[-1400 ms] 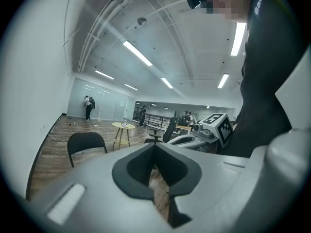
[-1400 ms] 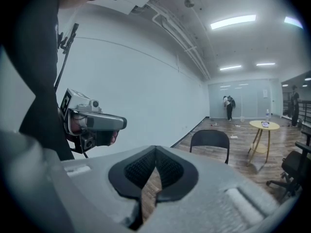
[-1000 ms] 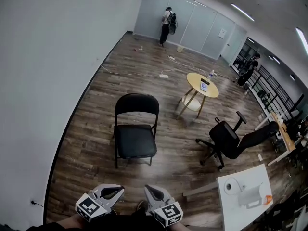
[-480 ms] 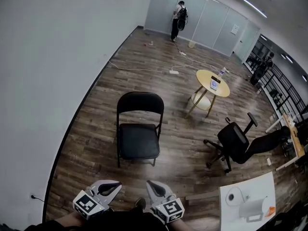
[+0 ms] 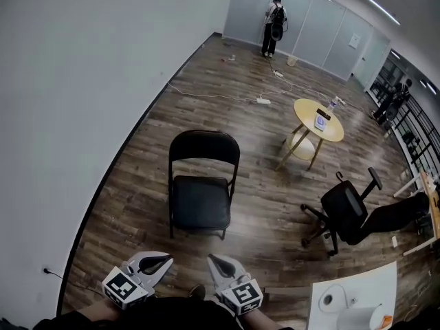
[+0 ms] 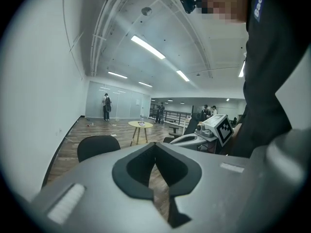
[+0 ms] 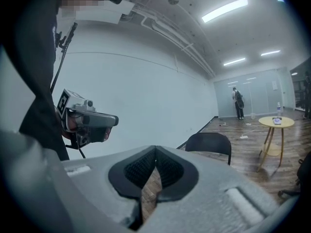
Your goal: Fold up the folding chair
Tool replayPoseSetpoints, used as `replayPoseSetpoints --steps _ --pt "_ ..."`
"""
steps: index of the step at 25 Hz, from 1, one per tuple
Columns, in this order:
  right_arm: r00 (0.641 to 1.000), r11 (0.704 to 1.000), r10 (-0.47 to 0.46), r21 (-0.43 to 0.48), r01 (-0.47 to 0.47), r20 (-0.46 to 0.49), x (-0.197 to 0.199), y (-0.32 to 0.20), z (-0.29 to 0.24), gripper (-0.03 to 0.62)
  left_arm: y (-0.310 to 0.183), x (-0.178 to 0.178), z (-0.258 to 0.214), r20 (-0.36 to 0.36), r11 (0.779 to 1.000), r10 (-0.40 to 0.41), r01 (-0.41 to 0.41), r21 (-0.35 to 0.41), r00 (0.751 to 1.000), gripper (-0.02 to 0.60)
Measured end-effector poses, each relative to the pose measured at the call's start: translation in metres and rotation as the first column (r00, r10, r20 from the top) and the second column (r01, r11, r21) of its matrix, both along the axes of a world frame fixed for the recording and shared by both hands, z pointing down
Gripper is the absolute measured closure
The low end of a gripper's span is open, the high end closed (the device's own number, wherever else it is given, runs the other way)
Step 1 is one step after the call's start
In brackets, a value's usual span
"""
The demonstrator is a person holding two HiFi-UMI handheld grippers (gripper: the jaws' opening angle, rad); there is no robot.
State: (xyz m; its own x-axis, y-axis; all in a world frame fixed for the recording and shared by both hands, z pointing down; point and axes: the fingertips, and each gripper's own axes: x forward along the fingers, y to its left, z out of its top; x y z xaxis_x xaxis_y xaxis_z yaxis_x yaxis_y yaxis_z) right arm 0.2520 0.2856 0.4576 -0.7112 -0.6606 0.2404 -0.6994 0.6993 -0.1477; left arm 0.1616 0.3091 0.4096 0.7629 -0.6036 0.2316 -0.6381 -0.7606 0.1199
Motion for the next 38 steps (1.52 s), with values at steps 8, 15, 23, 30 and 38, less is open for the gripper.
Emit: replayPoseSetpoints --steps 8,15,23,30,38 --pt "0.999 0.999 -0.043 -0.02 0.043 0.008 0.022 -0.014 0.011 0.582 -0.013 0.024 0.002 0.027 1.0 -0.017 0.017 -0.003 0.999 0.584" --pt "1.0 0.999 -0.024 -0.035 0.024 -0.004 0.026 -0.029 0.013 0.582 -0.031 0.025 0.006 0.007 1.0 -0.007 0.007 -0.021 1.0 0.584" --pt "0.998 0.997 0.049 -0.052 -0.051 -0.048 0.019 -0.059 0.013 0.579 -0.073 0.015 0.003 -0.003 0.997 0.078 -0.078 -0.02 0.997 0.571" --pt "0.99 0.992 0.114 -0.051 -0.118 -0.083 -0.011 -0.109 0.008 0.572 -0.126 -0.017 0.007 -0.042 0.989 0.139 -0.141 -0.038 0.989 0.561" --pt "0.976 0.982 0.175 -0.049 -0.182 -0.127 -0.036 -0.157 -0.002 0.569 -0.171 -0.053 0.006 -0.086 0.983 0.172 -0.177 -0.046 0.981 0.543"
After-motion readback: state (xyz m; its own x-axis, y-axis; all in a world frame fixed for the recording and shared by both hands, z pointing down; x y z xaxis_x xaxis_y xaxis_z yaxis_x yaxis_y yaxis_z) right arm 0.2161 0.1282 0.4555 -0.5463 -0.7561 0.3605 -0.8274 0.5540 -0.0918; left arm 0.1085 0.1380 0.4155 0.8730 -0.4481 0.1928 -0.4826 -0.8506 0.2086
